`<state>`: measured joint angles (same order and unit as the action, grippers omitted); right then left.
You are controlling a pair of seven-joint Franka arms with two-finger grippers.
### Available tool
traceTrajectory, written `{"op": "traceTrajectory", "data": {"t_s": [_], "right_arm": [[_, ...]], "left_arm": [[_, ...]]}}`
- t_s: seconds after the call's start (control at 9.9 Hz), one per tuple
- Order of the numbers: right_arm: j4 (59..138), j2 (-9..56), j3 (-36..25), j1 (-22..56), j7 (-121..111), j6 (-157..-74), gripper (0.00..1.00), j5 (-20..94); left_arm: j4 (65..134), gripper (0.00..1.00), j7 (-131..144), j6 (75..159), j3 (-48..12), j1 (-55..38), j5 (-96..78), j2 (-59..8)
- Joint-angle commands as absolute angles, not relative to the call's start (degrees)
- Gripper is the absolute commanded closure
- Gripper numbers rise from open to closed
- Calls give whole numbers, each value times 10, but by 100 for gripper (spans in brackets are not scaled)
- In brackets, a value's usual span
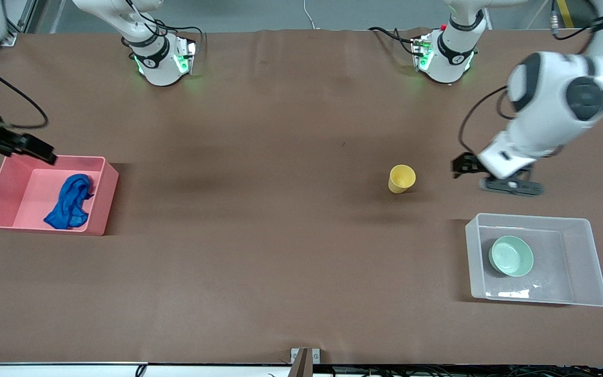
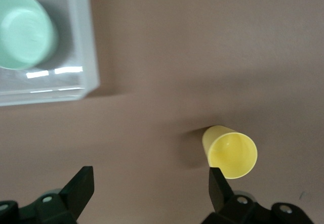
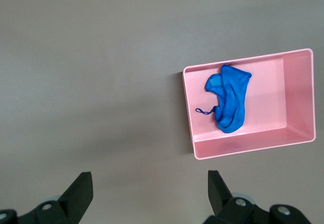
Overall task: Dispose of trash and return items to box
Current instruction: 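Withdraw the right gripper while the left gripper moves toward the yellow cup, then grasp the yellow cup with the left gripper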
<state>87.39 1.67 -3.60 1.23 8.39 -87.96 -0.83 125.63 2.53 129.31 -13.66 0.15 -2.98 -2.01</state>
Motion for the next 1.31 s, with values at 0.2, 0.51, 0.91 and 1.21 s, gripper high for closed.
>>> {"op": "traceTrajectory", "data": {"t_s": [0.2, 0.51, 0.91, 1.21], "right_arm": [[856, -3, -35, -20, 18, -835, 0, 8], [851, -3, -32, -16, -7, -831, 0, 0], [827, 4, -32, -15, -26, -828, 0, 1], [832, 3, -32, -15, -33, -815, 0, 1]], "left_arm": [[1321, 3, 54, 1460, -182, 4, -18, -146], [1324, 43, 53, 1462, -188, -7, -18, -187], [1315, 100, 52, 1461, -189, -7, -18, -193], [1275, 100, 50, 1457, -179, -4, -18, -189]]}}
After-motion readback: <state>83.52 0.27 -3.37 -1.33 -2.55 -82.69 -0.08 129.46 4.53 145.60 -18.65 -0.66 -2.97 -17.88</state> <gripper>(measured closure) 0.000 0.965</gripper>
